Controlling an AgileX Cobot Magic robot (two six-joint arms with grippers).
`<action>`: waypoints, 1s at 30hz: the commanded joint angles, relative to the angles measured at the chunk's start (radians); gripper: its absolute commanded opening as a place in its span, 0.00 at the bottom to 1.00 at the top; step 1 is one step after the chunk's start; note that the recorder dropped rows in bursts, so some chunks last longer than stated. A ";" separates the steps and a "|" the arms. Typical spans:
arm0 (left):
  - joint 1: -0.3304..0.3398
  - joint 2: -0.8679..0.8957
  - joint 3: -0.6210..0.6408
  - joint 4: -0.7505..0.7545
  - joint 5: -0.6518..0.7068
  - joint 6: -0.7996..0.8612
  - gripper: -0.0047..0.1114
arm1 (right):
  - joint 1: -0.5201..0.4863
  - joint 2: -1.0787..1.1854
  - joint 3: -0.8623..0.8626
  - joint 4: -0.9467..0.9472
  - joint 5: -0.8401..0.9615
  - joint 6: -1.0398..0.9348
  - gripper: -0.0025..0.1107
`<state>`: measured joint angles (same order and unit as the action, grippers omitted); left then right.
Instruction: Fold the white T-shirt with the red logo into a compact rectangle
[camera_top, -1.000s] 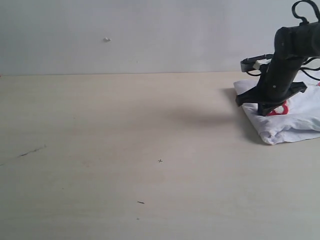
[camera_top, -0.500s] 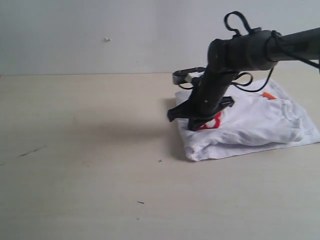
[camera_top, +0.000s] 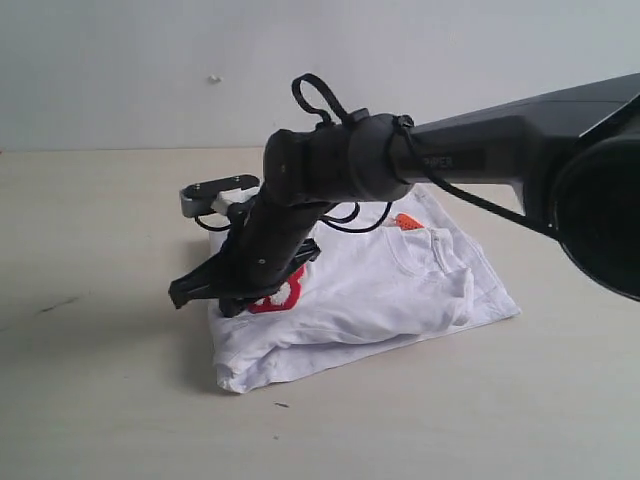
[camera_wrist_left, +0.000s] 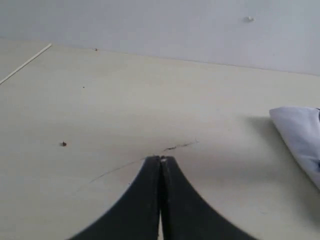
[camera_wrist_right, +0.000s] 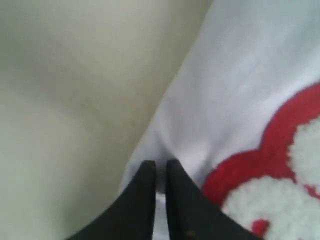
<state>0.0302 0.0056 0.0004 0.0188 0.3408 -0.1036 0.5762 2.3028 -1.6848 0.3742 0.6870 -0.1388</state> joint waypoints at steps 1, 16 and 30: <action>0.003 -0.006 0.000 -0.004 -0.005 -0.003 0.04 | 0.005 -0.027 -0.055 0.003 0.022 -0.029 0.21; 0.003 -0.006 0.000 -0.004 -0.005 -0.003 0.04 | 0.033 -0.099 0.223 -0.428 0.026 0.257 0.02; 0.003 -0.006 0.000 -0.004 -0.005 -0.003 0.04 | 0.060 -0.276 0.195 -0.402 -0.040 0.223 0.20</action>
<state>0.0302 0.0056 0.0004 0.0188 0.3408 -0.1036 0.6770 2.1265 -1.4914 0.0157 0.6409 0.0461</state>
